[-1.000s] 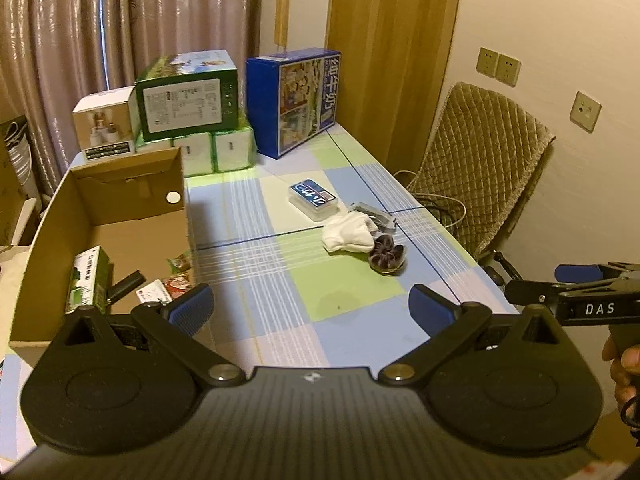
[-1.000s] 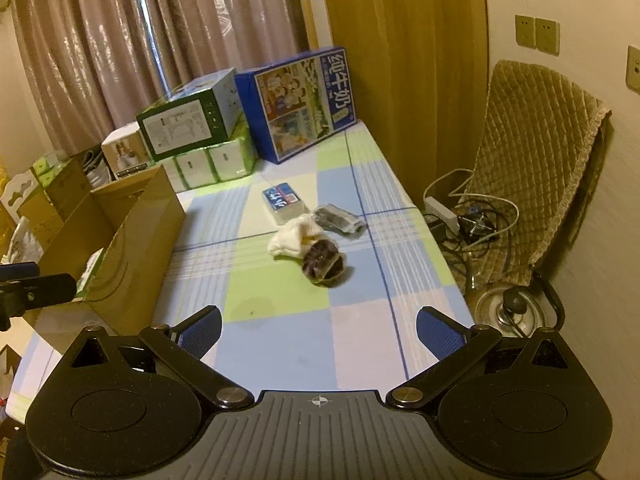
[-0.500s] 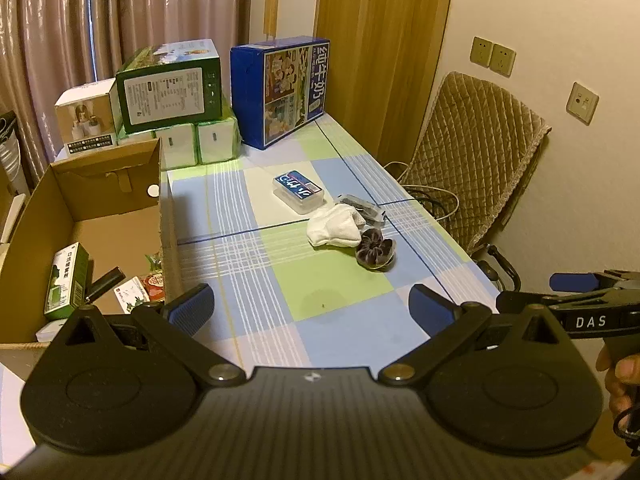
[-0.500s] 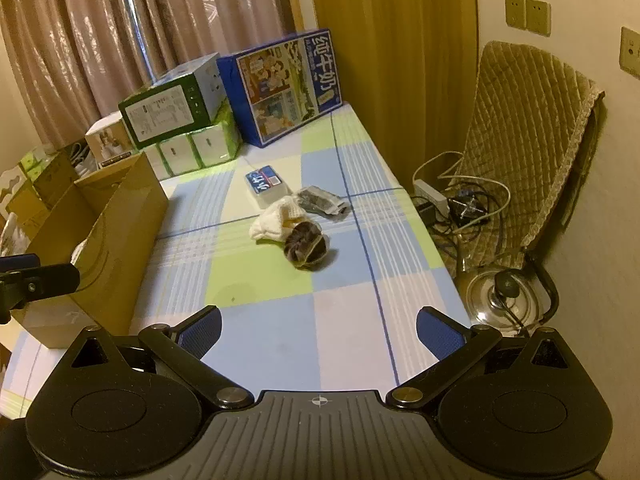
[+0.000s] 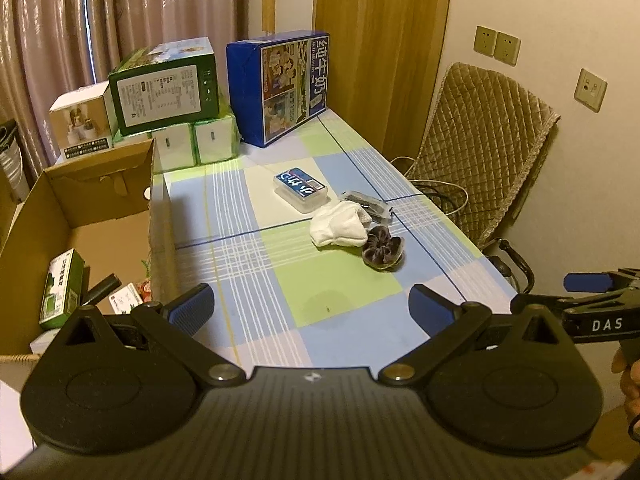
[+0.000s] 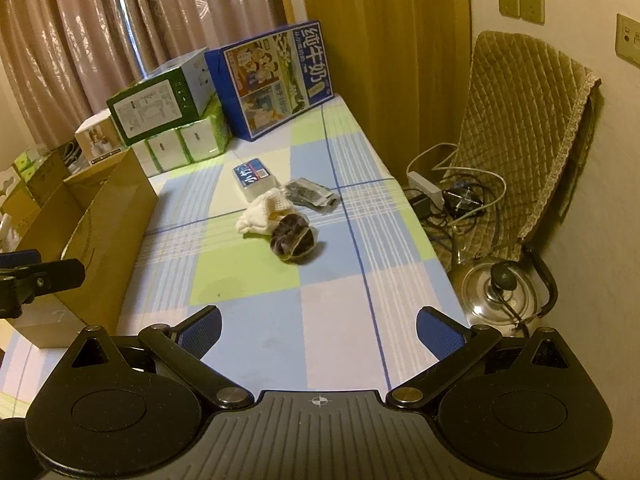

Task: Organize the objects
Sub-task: 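Move both tools back toward the remaining table items, then grasp the brown scrunchie with the right gripper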

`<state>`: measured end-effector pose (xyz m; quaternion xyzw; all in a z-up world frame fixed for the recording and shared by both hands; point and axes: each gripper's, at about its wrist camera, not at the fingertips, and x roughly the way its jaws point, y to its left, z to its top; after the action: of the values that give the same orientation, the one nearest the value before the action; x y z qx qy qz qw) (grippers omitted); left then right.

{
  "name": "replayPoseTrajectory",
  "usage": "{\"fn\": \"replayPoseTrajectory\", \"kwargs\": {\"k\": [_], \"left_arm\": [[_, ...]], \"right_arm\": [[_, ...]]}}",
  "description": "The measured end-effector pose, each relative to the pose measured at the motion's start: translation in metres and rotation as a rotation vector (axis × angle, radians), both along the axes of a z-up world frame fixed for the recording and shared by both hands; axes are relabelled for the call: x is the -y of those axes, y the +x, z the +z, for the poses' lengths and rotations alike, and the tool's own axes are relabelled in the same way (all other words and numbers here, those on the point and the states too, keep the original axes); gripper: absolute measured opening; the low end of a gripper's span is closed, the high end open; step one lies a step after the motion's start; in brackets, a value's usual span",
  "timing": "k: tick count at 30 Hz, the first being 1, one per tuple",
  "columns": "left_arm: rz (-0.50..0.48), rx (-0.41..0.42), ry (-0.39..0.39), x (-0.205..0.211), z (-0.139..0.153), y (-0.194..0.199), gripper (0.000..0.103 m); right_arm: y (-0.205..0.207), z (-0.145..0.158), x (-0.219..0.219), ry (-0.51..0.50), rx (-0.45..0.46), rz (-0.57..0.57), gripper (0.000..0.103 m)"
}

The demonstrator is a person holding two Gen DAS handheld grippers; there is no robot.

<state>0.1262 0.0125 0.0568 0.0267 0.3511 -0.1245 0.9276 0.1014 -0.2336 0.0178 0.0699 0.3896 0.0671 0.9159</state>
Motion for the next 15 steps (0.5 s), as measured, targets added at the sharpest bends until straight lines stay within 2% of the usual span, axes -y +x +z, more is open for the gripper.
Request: {"fn": "replayPoseTrajectory", "kwargs": {"k": [15], "left_arm": [[0.009,-0.027,-0.015,0.023,-0.028,0.054,0.102]], "right_arm": [[0.039,-0.021,-0.002,-0.088,0.069,0.130,0.100]]}}
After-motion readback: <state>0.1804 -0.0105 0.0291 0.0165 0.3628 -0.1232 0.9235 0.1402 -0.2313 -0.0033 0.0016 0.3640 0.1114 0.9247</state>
